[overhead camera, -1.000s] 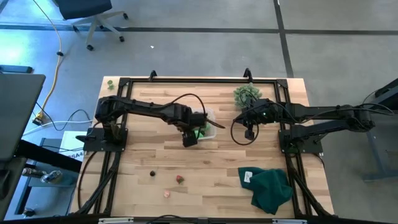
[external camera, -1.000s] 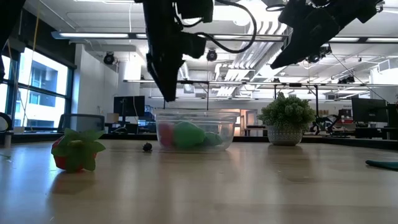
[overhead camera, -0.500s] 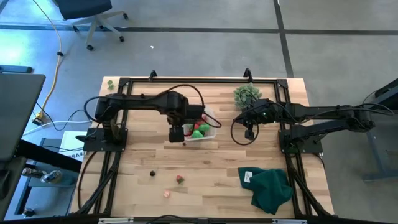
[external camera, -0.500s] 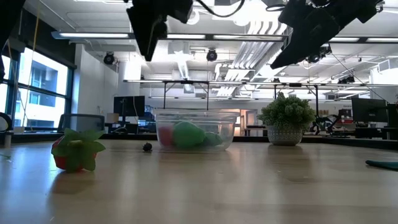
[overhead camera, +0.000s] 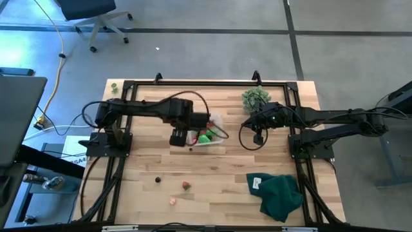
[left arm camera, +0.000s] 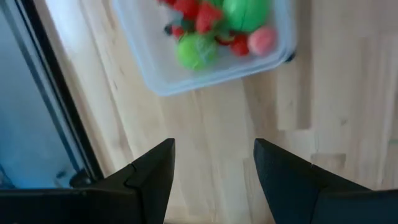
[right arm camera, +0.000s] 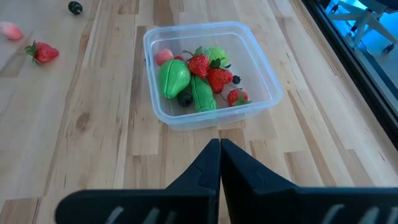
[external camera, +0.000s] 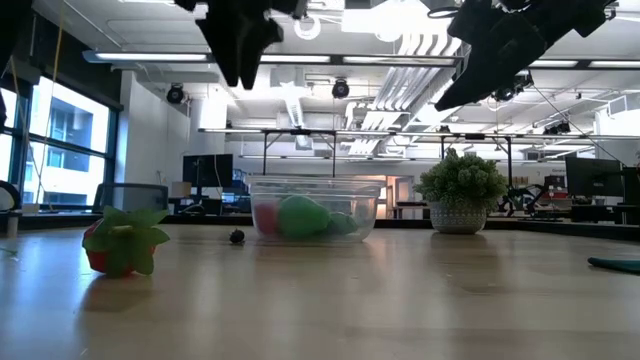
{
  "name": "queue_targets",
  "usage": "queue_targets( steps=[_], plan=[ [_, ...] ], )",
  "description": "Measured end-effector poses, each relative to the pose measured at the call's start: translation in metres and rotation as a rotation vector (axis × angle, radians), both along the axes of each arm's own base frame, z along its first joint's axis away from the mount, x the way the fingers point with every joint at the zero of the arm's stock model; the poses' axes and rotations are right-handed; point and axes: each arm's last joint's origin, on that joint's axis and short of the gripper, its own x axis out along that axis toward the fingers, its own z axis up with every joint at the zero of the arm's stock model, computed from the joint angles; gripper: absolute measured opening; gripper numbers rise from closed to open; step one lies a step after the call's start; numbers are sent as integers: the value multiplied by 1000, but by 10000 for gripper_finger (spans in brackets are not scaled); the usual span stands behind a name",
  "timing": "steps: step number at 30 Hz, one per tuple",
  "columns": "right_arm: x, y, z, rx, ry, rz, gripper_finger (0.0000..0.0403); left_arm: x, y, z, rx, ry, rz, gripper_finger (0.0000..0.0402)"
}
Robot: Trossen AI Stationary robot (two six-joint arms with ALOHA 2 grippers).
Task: Pick and placing Produce into tupperware
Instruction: Put the black olive into the transparent bin
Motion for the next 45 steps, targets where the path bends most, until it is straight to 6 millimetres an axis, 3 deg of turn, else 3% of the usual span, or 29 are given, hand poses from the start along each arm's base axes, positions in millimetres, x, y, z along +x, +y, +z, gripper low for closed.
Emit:
queue_targets(
  steps=[6, 9, 14, 23, 29, 35, 45],
  plan=[
    [0, 0, 0, 0, 0, 0, 2, -19, -27, 26, 85, -152, -33, 209],
    [0, 0, 0, 0, 0, 0, 2, -35, -35, 23, 95, -205, -13, 209],
    [0, 0, 0, 0, 1, -1, 2, -61, -40, -10, -5, -279, -12, 209],
    [0, 0, 0, 0, 0, 0, 2, -103, -41, -67, -192, -558, -223, 209],
    [0, 0, 0, 0, 3, -1, 2, -111, -46, -95, -307, -835, -389, 209],
    [0, 0, 0, 0, 1, -1, 2, -122, -45, -127, -313, -785, -341, 209],
    [0, 0, 0, 0, 1, 0, 2, -124, -46, -132, -396, -791, -167, 209]
  ],
)
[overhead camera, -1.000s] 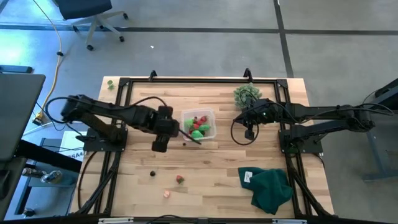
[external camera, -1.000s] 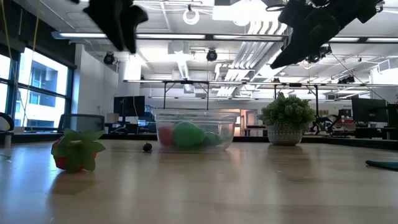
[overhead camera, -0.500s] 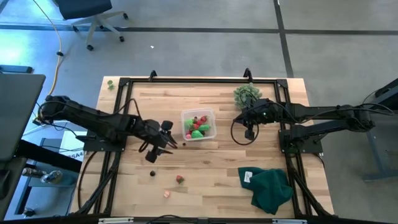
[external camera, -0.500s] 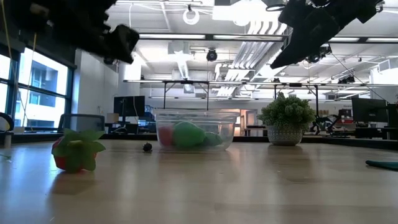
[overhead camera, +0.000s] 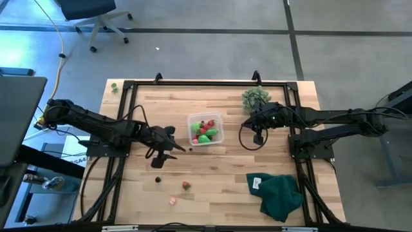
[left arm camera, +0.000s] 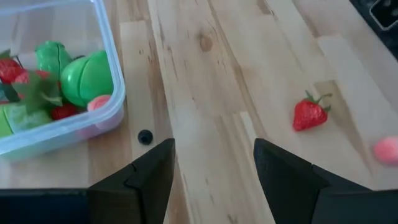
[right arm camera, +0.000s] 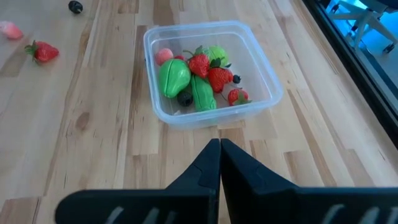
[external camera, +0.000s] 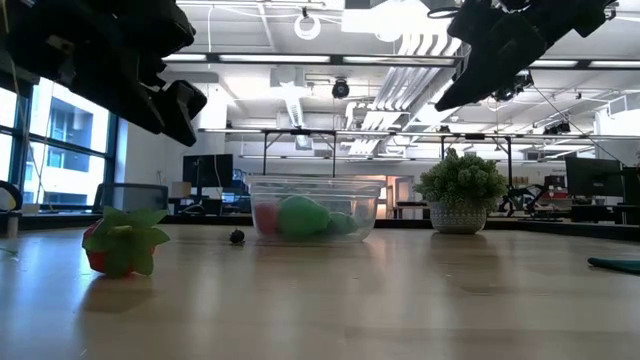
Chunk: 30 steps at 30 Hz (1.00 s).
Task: Pick and placing Produce into tupperware
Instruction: Put the black olive into the transparent bin
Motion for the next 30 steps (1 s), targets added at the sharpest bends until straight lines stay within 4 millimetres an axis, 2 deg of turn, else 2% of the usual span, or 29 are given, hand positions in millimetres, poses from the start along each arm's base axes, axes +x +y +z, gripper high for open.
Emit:
queue_targets(
  steps=[7, 13, 20, 30],
  plan=[
    [0, 0, 0, 0, 0, -1, 2, 0, 0, 0, -83, 15, 83, 209],
    [0, 0, 0, 0, 0, 0, 2, -1, 2, -1, -16, 24, 130, 209],
    [0, 0, 0, 0, 0, 0, 2, -1, 8, -7, 150, 57, 206, 209],
    [0, 0, 0, 0, 0, 0, 2, 21, 6, -41, 154, 142, 156, 209]
  ],
)
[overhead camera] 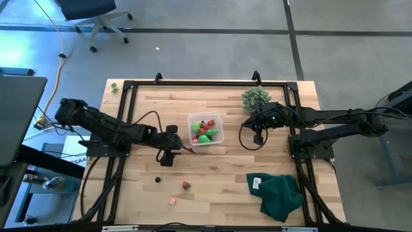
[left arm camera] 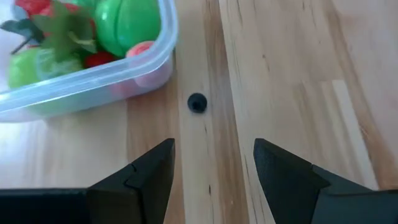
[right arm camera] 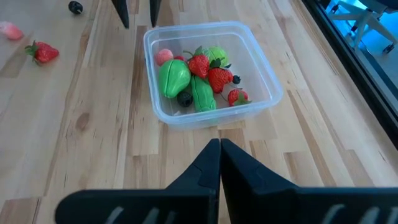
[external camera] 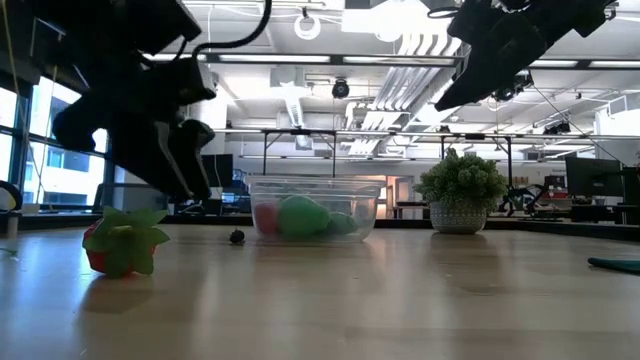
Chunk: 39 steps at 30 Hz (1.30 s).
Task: Pick and placing Produce into tupperware
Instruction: Put the black olive into the transparent bin
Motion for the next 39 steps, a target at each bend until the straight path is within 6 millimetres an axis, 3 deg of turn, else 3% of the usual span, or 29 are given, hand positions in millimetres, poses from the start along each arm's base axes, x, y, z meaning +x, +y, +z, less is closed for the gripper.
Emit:
queue_targets(
  steps=[15, 28, 39],
  plan=[
    [0, 0, 0, 0, 0, 0, 2, 19, 26, -23, -57, -33, 30, 209],
    [0, 0, 0, 0, 0, 0, 2, 29, 26, -39, -77, -55, 26, 209],
    [0, 0, 0, 0, 0, 0, 2, 32, 26, -41, -113, -75, 31, 209]
  ],
)
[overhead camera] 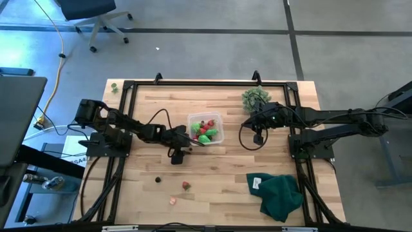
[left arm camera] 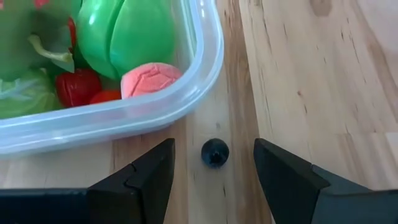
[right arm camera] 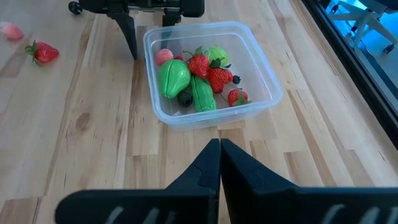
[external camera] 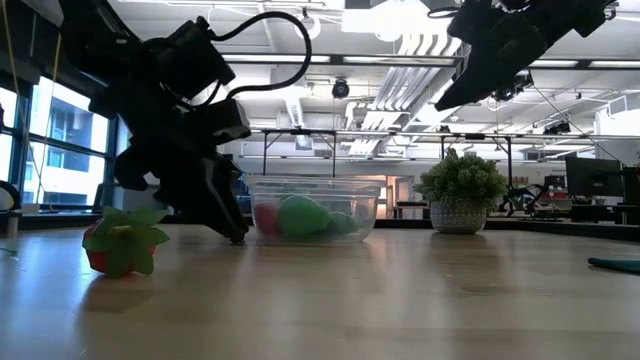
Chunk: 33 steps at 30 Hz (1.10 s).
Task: Pick and placing Produce into tupperware
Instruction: Put the black olive into the transparent bin
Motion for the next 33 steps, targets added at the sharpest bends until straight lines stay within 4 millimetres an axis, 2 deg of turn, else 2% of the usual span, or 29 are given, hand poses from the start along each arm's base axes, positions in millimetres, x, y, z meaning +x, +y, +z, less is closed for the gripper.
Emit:
queue_targets(
  steps=[8, 17, 28, 33],
  plan=[
    [0, 0, 0, 0, 0, 0, 2, 4, 0, -11, -21, 6, 15, 209],
    [0, 0, 0, 0, 0, 0, 2, 4, 0, -11, -27, 8, 5, 202],
    [0, 0, 0, 0, 0, 0, 2, 3, 0, -12, -34, 27, 2, 86],
    [0, 0, 0, 0, 0, 0, 2, 2, 0, -13, -43, 32, -5, 54]
  ],
)
